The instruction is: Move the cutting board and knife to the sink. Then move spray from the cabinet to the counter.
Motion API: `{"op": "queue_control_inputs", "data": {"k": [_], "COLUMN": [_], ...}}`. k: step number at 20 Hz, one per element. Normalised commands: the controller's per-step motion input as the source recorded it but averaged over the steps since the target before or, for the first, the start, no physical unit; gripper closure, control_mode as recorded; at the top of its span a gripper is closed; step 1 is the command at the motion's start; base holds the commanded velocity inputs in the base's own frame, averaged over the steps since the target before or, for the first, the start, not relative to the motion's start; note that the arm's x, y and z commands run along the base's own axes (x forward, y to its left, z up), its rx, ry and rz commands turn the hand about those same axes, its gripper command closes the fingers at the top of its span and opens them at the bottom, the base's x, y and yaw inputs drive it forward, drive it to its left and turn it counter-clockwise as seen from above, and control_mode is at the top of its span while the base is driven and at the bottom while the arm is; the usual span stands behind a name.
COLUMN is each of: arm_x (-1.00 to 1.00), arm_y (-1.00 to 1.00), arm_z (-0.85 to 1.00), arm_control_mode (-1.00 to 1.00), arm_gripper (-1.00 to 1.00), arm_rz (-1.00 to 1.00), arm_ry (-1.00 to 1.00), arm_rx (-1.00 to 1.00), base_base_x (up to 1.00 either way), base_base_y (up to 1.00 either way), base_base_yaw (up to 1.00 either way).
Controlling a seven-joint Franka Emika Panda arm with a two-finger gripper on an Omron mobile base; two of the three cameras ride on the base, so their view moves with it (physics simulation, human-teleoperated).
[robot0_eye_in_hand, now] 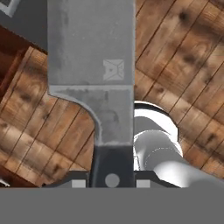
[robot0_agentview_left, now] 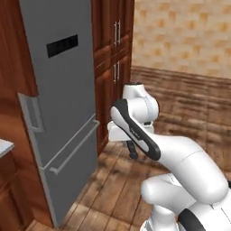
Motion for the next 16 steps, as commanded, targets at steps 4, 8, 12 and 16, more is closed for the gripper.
{"op": "queue_control_inputs", "data": {"k": [4, 8, 12, 16], "arm_x": [0.0, 0.0, 0.0, 0.0], "arm_y": [0.0, 0.0, 0.0, 0.0], "arm_z": [0.0, 0.0, 0.0, 0.0], "arm_control_mode": [1.0, 1.0, 1.0, 1.0], "arm_gripper": [1.0, 1.0, 1.0, 1.0], "arm_rz": [0.0, 0.0, 0.0, 0.0], "arm_ry": [0.0, 0.0, 0.0, 0.0], "arm_rx": [0.0, 0.0, 0.0, 0.0], "base_base_x": [0.0, 0.0, 0.01, 0.59], "base_base_y": [-0.65, -0.64, -0.59, -0.19], "base_base_yaw": [-0.82, -0.84, -0.81, -0.61]}}
